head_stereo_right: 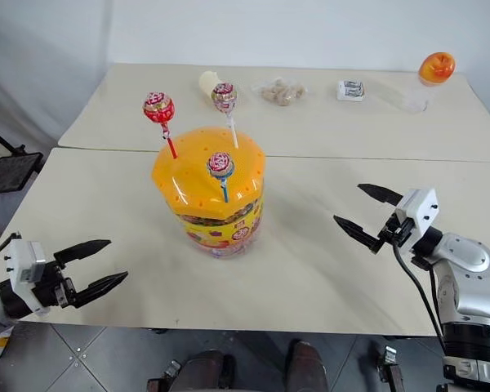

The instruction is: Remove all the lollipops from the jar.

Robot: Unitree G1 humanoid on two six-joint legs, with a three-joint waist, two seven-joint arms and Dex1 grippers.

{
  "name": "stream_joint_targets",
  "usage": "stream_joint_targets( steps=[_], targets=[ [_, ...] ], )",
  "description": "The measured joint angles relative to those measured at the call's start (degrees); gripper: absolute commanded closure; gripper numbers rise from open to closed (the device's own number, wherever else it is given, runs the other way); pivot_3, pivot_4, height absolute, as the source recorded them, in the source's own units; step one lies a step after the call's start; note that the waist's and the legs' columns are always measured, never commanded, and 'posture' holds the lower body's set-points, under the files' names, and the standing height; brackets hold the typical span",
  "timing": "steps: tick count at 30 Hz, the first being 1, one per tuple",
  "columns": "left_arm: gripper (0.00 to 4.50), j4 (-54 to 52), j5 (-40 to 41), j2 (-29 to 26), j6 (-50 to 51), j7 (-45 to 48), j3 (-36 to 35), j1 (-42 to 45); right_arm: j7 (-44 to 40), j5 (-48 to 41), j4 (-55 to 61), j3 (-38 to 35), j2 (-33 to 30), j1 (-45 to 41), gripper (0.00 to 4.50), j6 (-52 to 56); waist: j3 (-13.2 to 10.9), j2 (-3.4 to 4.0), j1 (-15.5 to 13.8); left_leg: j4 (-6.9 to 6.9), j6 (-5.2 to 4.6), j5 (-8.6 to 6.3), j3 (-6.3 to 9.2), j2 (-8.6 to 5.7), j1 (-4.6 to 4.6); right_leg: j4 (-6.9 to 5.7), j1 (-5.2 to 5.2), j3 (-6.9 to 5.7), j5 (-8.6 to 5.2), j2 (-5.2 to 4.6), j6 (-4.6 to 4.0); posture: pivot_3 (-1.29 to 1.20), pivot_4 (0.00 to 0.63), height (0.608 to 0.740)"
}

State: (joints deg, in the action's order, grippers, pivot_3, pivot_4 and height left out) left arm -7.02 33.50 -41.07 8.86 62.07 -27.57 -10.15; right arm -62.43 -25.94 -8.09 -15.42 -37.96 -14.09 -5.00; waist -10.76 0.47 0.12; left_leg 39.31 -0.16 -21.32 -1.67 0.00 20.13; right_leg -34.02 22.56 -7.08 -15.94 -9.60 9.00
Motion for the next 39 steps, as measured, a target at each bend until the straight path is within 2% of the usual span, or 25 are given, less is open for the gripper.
stream_joint_targets(
  steps=[4,8,12,15,17,20,26,30,39],
  targets=[
    [0.02,0.25,1.10,0.07,1.15,-0.45,1.60,5.06,-1.53,-1.04,0.84,0.60,0.00,0.23,0.00,1.47,0.00,0.00,-0.07,0.03,0.00,0.00,0.00,0.01,0.02,-0.01,0.00,-0.01,0.00,0.00,0.00,0.00,0.150,0.740],
    [0.02,-0.11,11.48,-0.05,9.21,-3.69,-0.60,14.78,-1.63,-8.43,9.11,-1.16,0.14,2.58,0.00,6.15,0.00,-0.01,-0.19,0.23,0.04,-0.09,0.14,0.03,0.09,-0.12,0.00,-0.06,0.00,0.00,0.01,0.00,0.150,0.740],
    [0.02,0.07,17.90,-4.67,15.51,-2.51,-2.77,20.01,5.42,-20.48,23.13,-10.01,2.15,7.03,0.00,10.99,0.00,0.01,0.00,0.24,0.05,-0.16,0.19,0.01,0.08,-0.16,0.00,-0.12,0.00,0.00,0.00,0.00,0.150,0.740],
    [0.02,2.57,23.48,-5.31,21.76,-1.91,-2.11,27.79,11.18,-28.87,33.08,-12.83,1.31,11.30,0.00,16.33,-0.02,-0.02,-0.20,0.35,0.05,-0.15,0.22,0.07,0.14,-0.17,-0.02,-0.15,0.00,0.05,0.00,0.00,0.150,0.740],
    [0.02,4.73,28.05,-6.13,27.12,-1.62,-0.23,36.50,15.43,-34.74,41.84,-13.16,1.80,11.40,0.00,17.72,-0.02,-0.06,-0.44,0.59,0.07,-0.17,0.27,0.07,0.16,-0.30,-0.04,-0.14,0.00,0.05,0.00,0.00,0.150,0.740],
    [0.02,8.68,29.00,-2.59,29.40,-0.75,4.20,48.18,18.18,-35.63,51.57,-10.85,4.40,12.65,0.00,16.55,0.16,-0.26,-0.90,0.60,0.08,-0.21,0.24,0.02,0.02,-0.31,-0.18,-0.09,0.00,0.05,0.01,0.00,0.150,0.740],
    [0.02,13.58,24.34,1.99,30.21,6.49,15.15,54.82,24.20,-33.35,55.37,-5.21,5.08,11.11,0.00,16.86,0.09,-0.38,-0.18,0.61,0.01,-0.28,0.08,0.00,0.13,-0.32,0.03,0.01,0.00,0.10,0.01,0.00,0.150,0.740],
    [0.90,14.58,21.26,1.87,29.61,10.03,16.77,57.01,24.80,-33.23,55.35,-5.18,3.65,10.88,0.00,17.41,0.09,-0.37,0.10,0.52,0.01,-0.29,0.06,0.01,0.09,-0.31,0.03,0.01,0.00,0.10,0.01,0.00,0.150,0.740],
    [3.75,15.97,18.11,3.41,29.86,12.70,18.45,58.30,24.38,-37.51,55.19,-4.88,0.49,9.22,0.00,19.42,0.09,-0.38,-0.25,0.66,-0.08,-0.34,0.09,0.02,0.17,-0.29,0.02,0.02,0.01,0.10,0.02,0.00,0.150,0.740]
  ],
)
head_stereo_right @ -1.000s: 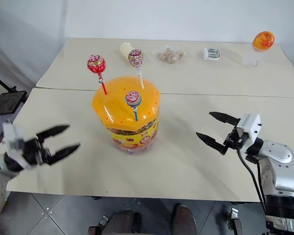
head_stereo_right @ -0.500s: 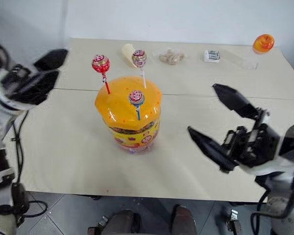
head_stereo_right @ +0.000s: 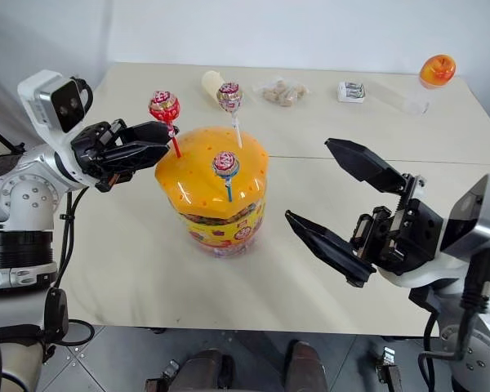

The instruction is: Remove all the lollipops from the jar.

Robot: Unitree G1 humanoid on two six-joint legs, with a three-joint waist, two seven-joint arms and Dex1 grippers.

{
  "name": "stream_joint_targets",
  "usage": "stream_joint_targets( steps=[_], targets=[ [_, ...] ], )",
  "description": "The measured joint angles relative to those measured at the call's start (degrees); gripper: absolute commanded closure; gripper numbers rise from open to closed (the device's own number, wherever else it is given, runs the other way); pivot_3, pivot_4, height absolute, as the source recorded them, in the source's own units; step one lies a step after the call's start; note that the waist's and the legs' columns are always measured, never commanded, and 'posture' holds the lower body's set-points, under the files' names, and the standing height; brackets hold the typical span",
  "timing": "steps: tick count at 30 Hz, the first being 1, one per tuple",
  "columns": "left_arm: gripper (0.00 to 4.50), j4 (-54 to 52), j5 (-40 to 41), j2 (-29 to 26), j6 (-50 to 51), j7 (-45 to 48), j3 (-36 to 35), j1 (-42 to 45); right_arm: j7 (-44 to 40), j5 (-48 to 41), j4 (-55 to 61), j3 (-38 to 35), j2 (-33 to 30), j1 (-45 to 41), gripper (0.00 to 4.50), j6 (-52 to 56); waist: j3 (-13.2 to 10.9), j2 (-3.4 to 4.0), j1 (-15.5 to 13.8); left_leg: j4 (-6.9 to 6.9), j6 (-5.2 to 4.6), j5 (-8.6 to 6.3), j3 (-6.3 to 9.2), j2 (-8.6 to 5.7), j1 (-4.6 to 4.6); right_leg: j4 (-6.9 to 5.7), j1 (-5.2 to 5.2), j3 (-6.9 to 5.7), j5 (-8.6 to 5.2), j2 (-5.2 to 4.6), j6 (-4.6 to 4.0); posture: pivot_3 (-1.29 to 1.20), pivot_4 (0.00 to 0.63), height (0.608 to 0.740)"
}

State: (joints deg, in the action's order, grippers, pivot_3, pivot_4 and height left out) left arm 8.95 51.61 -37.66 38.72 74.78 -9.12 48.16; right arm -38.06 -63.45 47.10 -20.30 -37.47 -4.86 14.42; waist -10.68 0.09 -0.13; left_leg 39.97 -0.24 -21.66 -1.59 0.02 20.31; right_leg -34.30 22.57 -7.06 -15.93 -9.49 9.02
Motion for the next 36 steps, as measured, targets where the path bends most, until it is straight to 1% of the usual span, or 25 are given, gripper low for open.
stream_joint_targets(
  steps=[2,3,5,7,8,10,12,13,15,16,17,19,20,22,24,25,27,28,29,30,31,32,36],
  targets=[
    [4.32,0.00,-0.25,0.16,0.04,0.03,0.00,0.00,-0.03,-0.19,-0.06,0.00,-0.03,-0.17,0.00,0.30,0.00,0.00,0.03,0.00,0.00,0.00,0.00,0.00,0.00,0.00,0.00,0.00,0.00,0.00,0.00,0.00,0.150,0.740],
    [4.47,0.05,-0.40,0.40,0.00,-0.19,-0.08,0.02,-0.06,-0.40,-0.07,0.00,-0.06,-0.17,0.00,0.59,0.00,0.00,0.03,0.00,0.00,0.00,0.00,0.01,0.00,0.00,0.00,0.00,0.00,0.00,0.00,0.00,0.150,0.740],
    [4.47,0.04,-0.72,1.20,-0.27,-0.57,-0.30,0.13,-0.13,-0.70,-0.10,0.02,-0.10,-0.14,0.00,0.77,0.00,0.00,-0.02,0.00,0.00,0.00,0.00,0.00,0.00,0.00,0.00,0.00,0.00,0.00,0.00,0.00,0.150,0.740],
    [4.47,0.12,-0.20,3.43,-0.21,-2.18,-1.30,0.35,-0.19,-0.95,-0.12,0.03,-0.11,-0.12,0.00,0.91,0.00,-0.01,-0.30,0.03,-0.02,-0.01,0.01,0.00,0.02,0.01,-0.01,0.00,0.01,0.00,0.02,0.00,0.150,0.740],
    [4.47,0.44,1.12,5.57,0.08,-4.17,-2.75,1.15,-0.17,-1.31,-0.15,0.03,-0.11,-0.10,0.00,0.98,-0.02,-0.03,-0.63,0.08,-0.03,-0.02,0.02,0.01,0.06,0.03,-0.01,0.00,0.02,0.00,0.03,0.00,0.150,0.740],
    [4.47,1.01,4.29,8.11,0.80,-8.72,-6.07,3.83,-0.22,-2.16,-0.17,0.07,-0.12,-0.10,0.00,1.24,-0.03,-0.06,-0.86,0.10,-0.03,-0.02,0.05,0.01,0.10,0.09,-0.01,-0.01,0.04,0.00,0.07,0.00,0.150,0.740],
    [4.47,1.97,6.70,8.10,1.88,-12.71,-9.30,6.41,-1.10,-2.64,-0.28,0.07,-0.65,-0.08,0.00,1.73,-0.03,-0.06,-0.88,0.08,-0.04,-0.02,0.05,0.01,0.09,0.10,-0.01,-0.01,0.04,0.00,0.08,0.00,0.150,0.740],
    [4.47,3.47,7.35,7.35,2.66,-15.33,-10.99,8.17,-2.07,-3.02,-0.61,0.14,-1.54,-0.22,0.00,2.22,-0.03,-0.06,-0.75,0.08,-0.05,-0.03,0.03,0.00,0.09,0.11,0.00,-0.01,0.04,0.00,0.08,0.00,0.150,0.740],
    [4.47,5.84,6.88,3.25,4.19,-20.35,-13.16,9.99,-4.70,-3.23,-1.55,0.28,-3.50,-0.91,0.00,3.18,-0.03,-0.06,-0.10,-0.01,-0.05,-0.03,-0.02,0.01,-0.02,0.09,-0.01,0.01,0.04,0.00,0.08,0.00,0.150,0.740],
    [4.47,6.83,5.13,-0.13,5.15,-23.01,-13.33,9.86,-7.12,-3.08,-2.56,0.53,-4.99,-1.13,0.00,3.53,-0.03,-0.05,0.24,-0.07,-0.05,-0.03,-0.05,0.01,-0.07,0.08,-0.02,0.03,0.04,0.00,0.08,0.00,0.150,0.740],
    [4.47,7.61,3.38,-2.16,5.69,-24.72,-13.39,9.34,-9.00,-2.85,-3.27,0.84,-5.89,-1.12,0.00,3.78,-0.03,-0.05,0.31,-0.10,-0.04,-0.03,-0.08,0.01,-0.09,0.08,-0.02,0.04,0.04,0.00,0.08,0.00,0.150,0.740],
    [4.47,6.98,-1.22,-7.88,6.43,-26.27,-12.11,3.92,-15.17,-0.89,-5.02,2.54,-8.24,-1.52,0.00,4.21,-0.02,-0.03,0.45,-0.12,-0.05,-0.03,-0.17,0.00,-0.14,0.08,-0.01,0.13,0.04,0.00,0.08,0.00,0.150,0.740],
    [4.47,6.49,-3.24,-11.05,6.80,-26.43,-11.76,-0.34,-18.55,0.32,-5.91,3.32,-9.33,-1.58,0.00,4.21,-0.02,-0.03,0.69,-0.17,-0.05,-0.03,-0.22,0.01,-0.15,0.12,0.01,0.15,0.04,0.00,0.08,0.00,0.150,0.740],
    [4.47,6.08,-6.19,-15.17,9.02,-27.02,-11.87,-8.08,-23.91,2.24,-7.93,4.61,-10.27,-1.53,0.00,4.20,-0.07,-0.11,0.53,-0.15,-0.05,-0.03,-0.19,0.02,-0.10,0.12,0.03,0.13,0.04,0.01,0.08,0.00,0.150,0.740],
    [4.47,3.66,-8.80,-20.37,11.63,-27.84,-12.83,-18.63,-28.45,3.68,-9.32,6.12,-10.60,-1.86,0.00,3.92,-0.09,-0.22,0.63,-0.15,-0.03,-0.09,-0.21,0.06,-0.08,0.15,0.07,0.14,0.04,0.01,0.08,0.00,0.150,0.740],
    [4.47,2.11,-11.17,-23.89,13.25,-28.26,-13.94,-27.05,-31.14,4.57,-10.01,6.81,-10.71,-1.42,0.00,3.53,-0.09,-0.22,1.06,-0.19,-0.05,-0.15,-0.25,0.07,-0.15,0.10,0.07,0.17,0.04,0.01,0.08,0.00,0.150,0.740],
    [4.47,-0.05,-14.84,-25.26,14.53,-29.16,-16.72,-38.84,-34.26,6.35,-11.92,8.36,-10.56,-1.56,0.00,3.06,-0.10,-0.23,0.81,-0.16,-0.05,-0.17,-0.25,0.09,-0.06,0.21,0.09,0.14,0.04,0.02,0.08,0.00,0.150,0.740],
    [4.47,-1.40,-16.01,-25.09,14.85,-29.41,-17.29,-43.11,-35.31,7.08,-12.39,9.02,-10.38,-1.61,0.00,2.91,-0.11,-0.24,0.32,-0.10,-0.04,-0.17,-0.23,0.11,-0.05,0.19,0.06,0.13,0.04,0.02,0.08,0.00,0.150,0.740],
    [4.47,-3.48,-16.47,-24.26,15.18,-30.19,-19.43,-47.20,-36.09,8.07,-13.13,9.90,-9.71,-2.46,0.00,2.55,-0.13,-0.33,-0.02,-0.03,-0.02,-0.19,-0.19,0.14,0.01,0.25,0.04,0.10,0.04,0.03,0.08,0.00,0.150,0.740],
    [4.47,-4.83,-16.61,-23.07,15.69,-30.81,-20.80,-49.45,-36.49,8.78,-13.84,10.43,-9.27,-2.75,0.00,1.96,-0.12,-0.35,-0.61,0.03,-0.02,-0.19,-0.15,0.14,0.01,0.27,-0.02,0.11,0.04,0.03,0.08,0.00,0.150,0.740],
    [4.01,-6.60,-16.67,-21.97,15.79,-31.38,-22.21,-51.26,-36.78,9.56,-14.35,11.06,-9.02,-3.05,0.00,1.80,-0.11,-0.37,-1.21,0.07,-0.01,-0.20,-0.14,0.15,0.01,0.31,-0.05,0.11,0.04,0.03,0.08,0.00,0.150,0.740],
    [3.80,-8.14,-16.77,-21.20,15.90,-31.92,-23.17,-52.56,-36.82,10.26,-14.87,11.34,-8.66,-3.42,0.00,1.77,-0.10,-0.38,-1.53,0.10,-0.01,-0.20,-0.09,0.13,0.00,0.31,-0.09,0.12,0.04,0.03,0.08,0.00,0.150,0.740],
    [2.58,-12.65,-16.75,-18.19,16.44,-33.79,-24.55,-54.03,-35.60,11.36,-17.22,11.31,-7.53,-4.16,0.00,2.03,-0.08,-0.41,-1.58,0.08,0.04,-0.23,-0.10,0.13,-0.02,0.27,-0.08,0.13,0.05,0.03,0.08,0.00,0.150,0.740]
  ],
)
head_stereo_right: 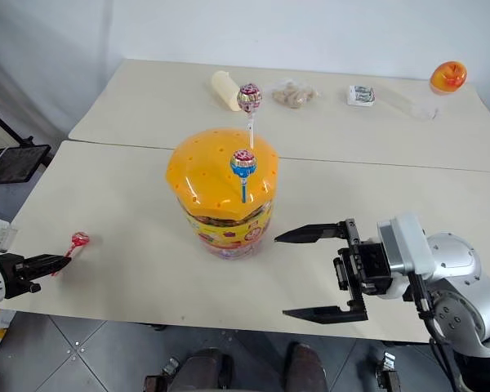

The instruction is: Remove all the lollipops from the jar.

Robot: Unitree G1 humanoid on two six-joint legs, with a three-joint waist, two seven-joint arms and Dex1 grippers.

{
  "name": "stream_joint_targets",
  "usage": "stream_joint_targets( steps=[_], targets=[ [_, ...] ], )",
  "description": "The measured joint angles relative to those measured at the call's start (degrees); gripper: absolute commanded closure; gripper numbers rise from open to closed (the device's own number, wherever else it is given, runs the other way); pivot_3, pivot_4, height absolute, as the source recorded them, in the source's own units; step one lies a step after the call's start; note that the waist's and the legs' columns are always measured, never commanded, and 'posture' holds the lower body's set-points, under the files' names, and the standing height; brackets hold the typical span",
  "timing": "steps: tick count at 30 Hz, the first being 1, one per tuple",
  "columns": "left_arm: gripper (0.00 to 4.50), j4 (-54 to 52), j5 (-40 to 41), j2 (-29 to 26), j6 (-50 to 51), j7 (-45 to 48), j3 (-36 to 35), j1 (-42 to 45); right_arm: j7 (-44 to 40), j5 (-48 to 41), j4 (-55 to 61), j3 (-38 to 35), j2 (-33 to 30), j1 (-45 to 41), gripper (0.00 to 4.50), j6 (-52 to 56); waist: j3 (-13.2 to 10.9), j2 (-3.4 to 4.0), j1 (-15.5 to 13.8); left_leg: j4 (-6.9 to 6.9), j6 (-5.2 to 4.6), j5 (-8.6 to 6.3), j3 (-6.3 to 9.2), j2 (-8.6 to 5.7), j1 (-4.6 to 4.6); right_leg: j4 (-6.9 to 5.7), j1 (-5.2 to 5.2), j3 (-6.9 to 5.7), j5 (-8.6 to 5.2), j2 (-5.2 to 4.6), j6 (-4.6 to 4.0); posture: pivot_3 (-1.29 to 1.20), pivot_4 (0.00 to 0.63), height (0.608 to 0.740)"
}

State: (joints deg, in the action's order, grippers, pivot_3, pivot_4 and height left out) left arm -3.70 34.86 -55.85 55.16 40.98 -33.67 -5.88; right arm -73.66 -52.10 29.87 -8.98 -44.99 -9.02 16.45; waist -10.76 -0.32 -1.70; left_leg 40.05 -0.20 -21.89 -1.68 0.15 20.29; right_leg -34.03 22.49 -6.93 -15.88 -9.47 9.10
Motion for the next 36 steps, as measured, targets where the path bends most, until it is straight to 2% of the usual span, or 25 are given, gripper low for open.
stream_joint_targets(
  steps=[4,7,9,13,15,19,22,24,27,30,35,36],
  targets=[
    [1.34,-0.47,0.14,1.85,-2.03,0.03,-0.09,0.82,2.67,0.25,-1.09,-0.52,0.18,-1.22,0.00,0.89,0.00,0.01,0.43,-0.10,0.02,-0.01,-0.08,0.03,-0.05,-0.06,0.09,-0.01,0.00,0.03,0.00,0.00,0.150,0.740],
    [0.44,0.05,0.52,5.12,-12.34,6.27,-1.10,1.78,7.00,-0.34,-1.81,-1.35,1.49,-3.58,0.00,2.23,0.00,0.01,0.69,-0.09,0.02,-0.01,-0.26,0.07,-0.05,-0.02,0.12,-0.01,0.00,0.04,0.00,0.00,0.150,0.740],
    [0.44,0.10,5.07,8.56,-17.85,12.68,-4.23,5.22,9.98,-1.90,-2.36,-1.70,2.28,-6.23,0.00,3.94,0.01,-0.02,0.65,-0.02,0.03,-0.01,-0.27,0.16,-0.04,-0.02,0.13,-0.05,0.00,0.07,-0.01,0.00,0.150,0.740],
    [0.44,0.48,9.40,6.89,-20.14,20.64,-6.86,6.78,12.16,-3.63,-2.38,-1.68,4.30,-9.22,0.00,4.94,0.01,0.00,0.73,-0.06,0.05,-0.03,-0.32,0.18,-0.08,-0.03,0.13,-0.05,0.00,0.12,-0.01,0.00,0.150,0.740],
    [0.44,-0.51,13.56,7.81,-19.58,23.03,-6.83,8.48,13.12,-3.58,-2.36,-0.79,5.13,-10.63,0.00,5.46,0.00,0.01,0.76,-0.04,0.04,-0.03,-0.32,0.19,-0.06,-0.03,0.15,-0.04,0.01,0.12,-0.01,0.00,0.150,0.740],
    [0.44,-7.66,26.88,11.44,-15.24,18.17,-6.67,16.66,16.51,-1.03,-2.26,3.73,5.55,-16.43,0.00,8.44,0.01,0.00,0.63,0.07,0.04,-0.03,-0.23,0.19,-0.04,-0.12,0.14,-0.02,0.02,0.07,-0.03,0.00,0.150,0.740],
    [0.44,-15.63,37.00,13.26,-12.90,12.95,-3.58,22.28,18.71,1.56,-2.34,7.36,7.29,-20.57,0.00,10.01,0.02,-0.01,0.94,0.03,0.05,-0.04,-0.16,0.15,-0.08,-0.19,0.14,-0.03,0.03,0.06,-0.04,0.00,0.150,0.740],
    [0.44,-17.97,40.41,14.53,-12.66,10.18,-1.65,24.67,20.09,2.74,-3.12,8.81,8.93,-22.38,0.00,10.44,0.02,0.00,1.63,-0.01,0.05,-0.04,-0.16,0.13,-0.08,-0.22,0.15,-0.06,0.03,0.06,-0.04,0.00,0.150,0.740],
    [0.44,-17.92,40.86,15.50,-12.71,9.46,1.30,25.08,21.53,4.67,-4.45,9.64,10.77,-24.17,0.00,10.69,0.02,0.00,2.19,0.00,0.05,-0.04,-0.22,0.11,-0.08,-0.20,0.15,-0.05,0.03,0.09,-0.04,0.00,0.150,0.740],
    [0.41,-17.70,40.51,15.72,-12.98,9.82,2.94,25.08,21.82,5.69,-5.58,10.52,11.96,-24.39,0.66,11.02,0.01,0.00,2.37,0.00,0.05,-0.04,-0.22,0.12,-0.07,-0.19,0.17,-0.04,0.02,0.10,-0.04,0.00,0.150,0.740],
    [0.41,-16.00,38.97,15.72,-14.48,10.70,3.29,24.92,20.31,5.72,-5.59,10.92,13.50,-24.39,2.39,10.95,0.01,0.00,2.42,0.00,0.05,-0.04,-0.22,0.12,-0.07,-0.17,0.17,-0.04,0.02,0.11,-0.04,0.00,0.150,0.740],
    [0.41,-15.79,38.89,15.72,-14.57,10.83,3.29,24.72,20.07,5.72,-5.60,10.96,13.89,-24.39,2.60,10.95,0.01,0.00,2.43,0.00,0.05,-0.04,-0.22,0.12,-0.07,-0.16,0.17,-0.05,0.02,0.11,-0.04,0.00,0.150,0.740]
  ],
)
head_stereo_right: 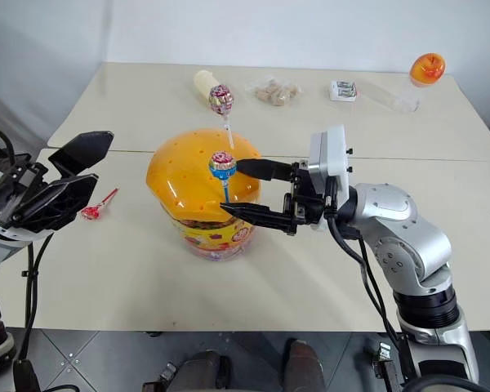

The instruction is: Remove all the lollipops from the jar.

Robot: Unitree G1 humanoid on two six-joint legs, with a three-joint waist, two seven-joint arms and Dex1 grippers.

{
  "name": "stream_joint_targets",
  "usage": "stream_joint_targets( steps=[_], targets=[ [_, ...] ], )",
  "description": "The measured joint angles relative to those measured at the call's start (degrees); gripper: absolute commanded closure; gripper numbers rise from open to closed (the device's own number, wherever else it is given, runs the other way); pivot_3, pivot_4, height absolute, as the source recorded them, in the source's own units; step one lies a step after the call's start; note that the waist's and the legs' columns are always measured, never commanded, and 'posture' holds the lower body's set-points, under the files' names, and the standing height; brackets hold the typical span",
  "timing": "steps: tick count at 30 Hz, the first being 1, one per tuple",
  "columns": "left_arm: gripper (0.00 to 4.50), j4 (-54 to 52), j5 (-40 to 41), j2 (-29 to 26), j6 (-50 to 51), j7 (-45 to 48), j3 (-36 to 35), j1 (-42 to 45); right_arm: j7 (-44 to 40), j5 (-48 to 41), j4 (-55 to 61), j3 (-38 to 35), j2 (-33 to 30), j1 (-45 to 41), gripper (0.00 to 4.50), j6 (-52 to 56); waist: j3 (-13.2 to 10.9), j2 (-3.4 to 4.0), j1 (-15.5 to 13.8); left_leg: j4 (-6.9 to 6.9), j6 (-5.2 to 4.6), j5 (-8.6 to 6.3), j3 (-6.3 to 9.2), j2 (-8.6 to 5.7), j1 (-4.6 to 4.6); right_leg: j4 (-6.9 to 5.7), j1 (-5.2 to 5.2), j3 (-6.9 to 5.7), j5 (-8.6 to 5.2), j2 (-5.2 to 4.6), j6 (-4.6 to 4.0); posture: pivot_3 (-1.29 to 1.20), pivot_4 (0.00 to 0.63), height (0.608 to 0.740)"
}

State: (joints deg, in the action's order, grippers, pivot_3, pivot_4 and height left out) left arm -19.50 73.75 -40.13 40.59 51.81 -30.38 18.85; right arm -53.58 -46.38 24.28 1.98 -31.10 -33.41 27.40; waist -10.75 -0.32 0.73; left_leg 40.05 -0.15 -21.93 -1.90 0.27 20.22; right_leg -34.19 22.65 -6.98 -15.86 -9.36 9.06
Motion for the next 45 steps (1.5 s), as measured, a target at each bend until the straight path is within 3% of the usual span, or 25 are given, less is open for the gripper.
stream_joint_targets(
  steps=[5,12,15,17,19,24,27,31,37,39,45],
  targets=[
    [0.41,0.37,-0.66,0.00,-0.67,0.83,-0.03,-1.43,-1.26,-1.69,0.00,-0.39,1.51,0.00,4.38,0.09,0.00,0.00,0.01,0.00,0.00,0.00,0.01,0.00,0.01,0.01,0.00,0.00,0.00,0.00,0.00,0.00,0.150,0.740],
    [0.41,0.94,-0.54,-0.48,-0.41,3.17,0.04,-1.56,2.87,-15.22,-0.40,-8.05,2.04,-2.64,4.45,5.03,-0.01,0.01,-0.23,0.00,0.00,0.00,0.01,0.01,0.01,0.02,0.00,0.00,0.00,0.00,0.00,0.00,0.150,0.740],
    [0.41,0.90,0.51,-5.00,2.56,7.25,0.00,-4.25,6.91,-27.86,-4.05,-15.28,-7.86,-3.25,4.45,14.15,-0.02,0.02,-0.63,-0.02,-0.05,-0.03,0.02,-0.01,0.05,0.07,-0.01,0.00,0.00,-0.01,0.00,0.00,0.150,0.740],
    [0.41,0.94,-0.25,-7.42,3.20,10.50,0.01,-6.25,6.44,-29.01,-6.58,-18.97,-14.67,-1.58,4.45,17.64,-0.02,0.02,-0.81,-0.07,-0.09,-0.06,0.00,-0.02,0.07,0.14,-0.01,-0.02,0.00,-0.01,0.00,0.00,0.150,0.740],
    [0.41,1.10,-4.26,-10.48,1.91,15.24,0.31,-8.26,1.11,-21.34,-9.41,-20.39,-27.20,6.07,4.45,18.79,-0.02,0.03,-1.31,-0.13,-0.15,-0.10,-0.06,-0.02,0.11,0.32,-0.01,-0.04,0.00,0.00,0.00,0.00,0.150,0.740],
    [0.41,1.21,-13.48,-10.50,-5.67,21.72,2.71,-8.82,-6.69,0.00,-14.87,-17.37,-39.05,24.19,4.45,12.42,-0.02,0.03,-1.72,-0.05,-0.17,-0.11,-0.41,0.02,0.07,0.42,-0.02,0.04,0.00,-0.01,0.01,0.00,0.150,0.740],
    [0.41,0.78,-16.52,-8.70,-9.59,23.15,3.89,-10.55,-3.77,11.45,-21.55,-13.18,-38.50,31.48,4.45,8.21,-0.02,0.03,-1.72,-0.02,-0.17,-0.11,-0.54,0.07,0.03,0.39,0.00,0.06,0.00,-0.02,0.01,0.00,0.150,0.740],
    [0.41,-0.30,-17.74,-7.45,-11.38,23.21,4.10,-12.35,0.86,22.03,-27.81,-11.55,-32.96,32.91,4.45,-3.85,-0.04,0.27,-1.06,0.01,-0.16,-0.11,-0.59,0.13,0.01,0.33,0.03,0.07,0.00,-0.01,0.01,0.00,0.150,0.740],
    [0.41,-0.42,-17.67,-7.46,-11.78,21.95,3.25,-12.28,-4.92,22.24,-31.23,-13.85,-31.48,32.24,2.49,-7.17,-0.01,0.33,-0.85,0.02,-0.16,-0.11,-0.55,0.17,0.01,0.34,0.01,0.04,0.00,0.00,0.01,0.00,0.150,0.740],
    [0.41,-0.18,-16.71,-7.06,-11.55,20.46,2.29,-12.25,-8.29,18.90,-31.04,-16.11,-28.36,30.25,1.89,-8.40,-0.01,0.33,-0.87,0.03,-0.16,-0.11,-0.54,0.18,0.02,0.35,0.00,0.04,0.00,0.01,0.01,0.00,0.150,0.740],
    [0.41,0.66,-9.02,-3.59,-8.61,11.80,-4.03,-11.89,-9.32,2.10,-21.32,-22.57,-20.66,15.68,1.89,-3.38,-0.05,0.59,-0.49,0.03,-0.12,-0.13,-0.39,0.32,-0.05,0.23,0.00,0.00,0.01,0.07,0.00,0.00,0.150,0.740]
  ],
)
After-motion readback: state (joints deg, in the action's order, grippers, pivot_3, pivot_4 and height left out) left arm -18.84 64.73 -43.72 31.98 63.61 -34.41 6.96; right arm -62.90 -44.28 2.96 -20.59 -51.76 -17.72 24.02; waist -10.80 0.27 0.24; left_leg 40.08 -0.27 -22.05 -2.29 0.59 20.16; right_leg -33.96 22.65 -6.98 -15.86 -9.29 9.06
